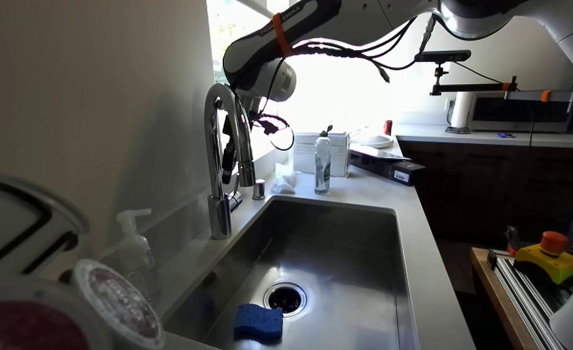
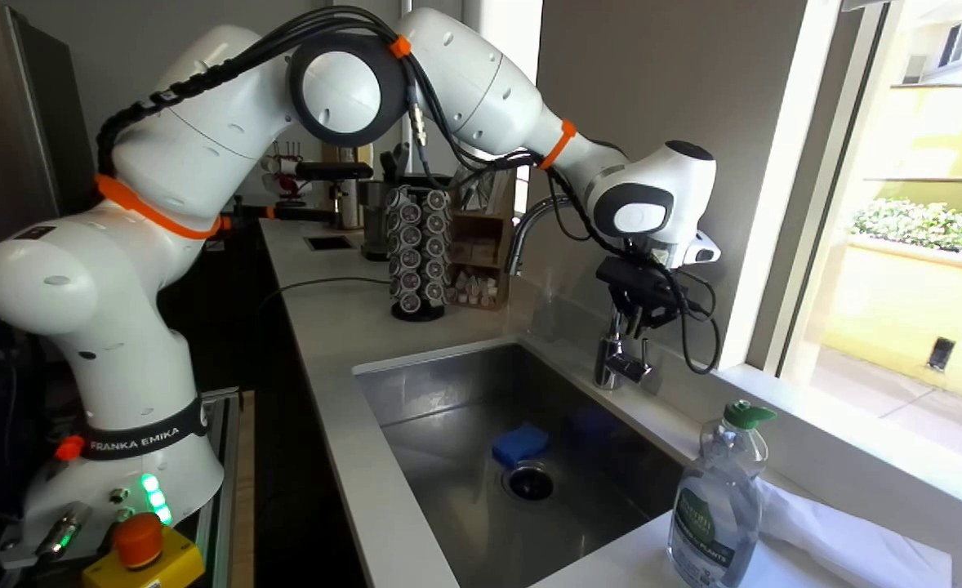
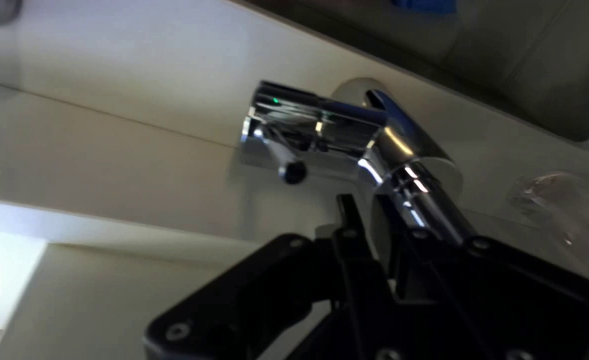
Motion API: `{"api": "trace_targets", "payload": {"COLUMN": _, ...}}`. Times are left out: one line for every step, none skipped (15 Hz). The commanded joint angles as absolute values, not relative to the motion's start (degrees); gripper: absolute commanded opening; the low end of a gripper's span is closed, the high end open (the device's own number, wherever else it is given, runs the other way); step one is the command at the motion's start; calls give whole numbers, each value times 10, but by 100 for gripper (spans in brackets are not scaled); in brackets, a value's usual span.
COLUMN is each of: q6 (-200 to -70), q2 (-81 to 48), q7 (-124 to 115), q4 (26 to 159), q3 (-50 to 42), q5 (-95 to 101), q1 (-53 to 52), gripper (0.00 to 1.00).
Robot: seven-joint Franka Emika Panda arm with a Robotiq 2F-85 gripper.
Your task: Close the tap
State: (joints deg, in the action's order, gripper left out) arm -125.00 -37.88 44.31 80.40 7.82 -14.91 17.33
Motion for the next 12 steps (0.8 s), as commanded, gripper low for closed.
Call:
{"api": "trace_targets", "payload": {"q6": -1215, "q2": -396, "q7": 435, "q4": 780, "q3": 82, "q5": -155, "q1": 151, "gripper": 42}}
{"api": "trace_targets", "payload": {"q6": -1207, "q2": -392, "q7": 431, "q4": 781, "q3": 80, "q5": -156, "q1": 151, "gripper": 49}}
{"api": "trace_targets", "payload": {"q6": -1212, "q2": -392, "q7": 424, "q4": 783, "q3": 76, "q5": -154, "q1": 149, "gripper": 55}}
{"api": "trace_targets", "payload": {"q6": -1220, "q2": -387, "q7": 421, "q4": 789, "q3": 73, "q5": -155, "q1": 151, "gripper": 59}}
{"api": "trace_targets", "payload": {"q6": -1225, "q2": -384, "q7": 416, "q4": 793, "q3": 72, "q5": -156, "q1": 150, "gripper": 60}}
{"api": "trace_targets", "payload": {"q6": -1232, "q2": -379, "q7": 411, "q4": 799, "q3": 68, "q5": -153, "q1": 150, "gripper": 64}}
{"api": "trace_targets", "payload": {"q6": -1237, "q2": -377, "q7": 406, "q4": 803, "q3": 66, "q5": -153, "q1": 150, "gripper": 71}}
{"api": "trace_targets", "payload": {"q6": -1244, "q2": -372, "q7": 401, "q4": 810, "q3": 63, "q5": -150, "q1": 149, "gripper": 79}}
{"api": "trace_targets", "payload": {"q6": -1250, "q2": -369, "q7": 399, "q4": 814, "q3": 61, "q5": -150, "q1": 150, "gripper": 85}}
{"api": "trace_targets", "payload": {"q6": -1257, "q2": -366, "q7": 395, "q4": 819, "q3": 59, "q5": -148, "q1": 149, "gripper": 92}}
{"api": "trace_targets", "payload": {"q6": -1265, "q2": -363, "q7": 391, "q4": 823, "q3": 57, "q5": -146, "q1": 148, "gripper": 99}}
{"api": "trace_targets", "payload": {"q6": -1272, "q2": -361, "q7": 387, "q4": 826, "q3": 54, "q5": -142, "q1": 146, "gripper": 100}}
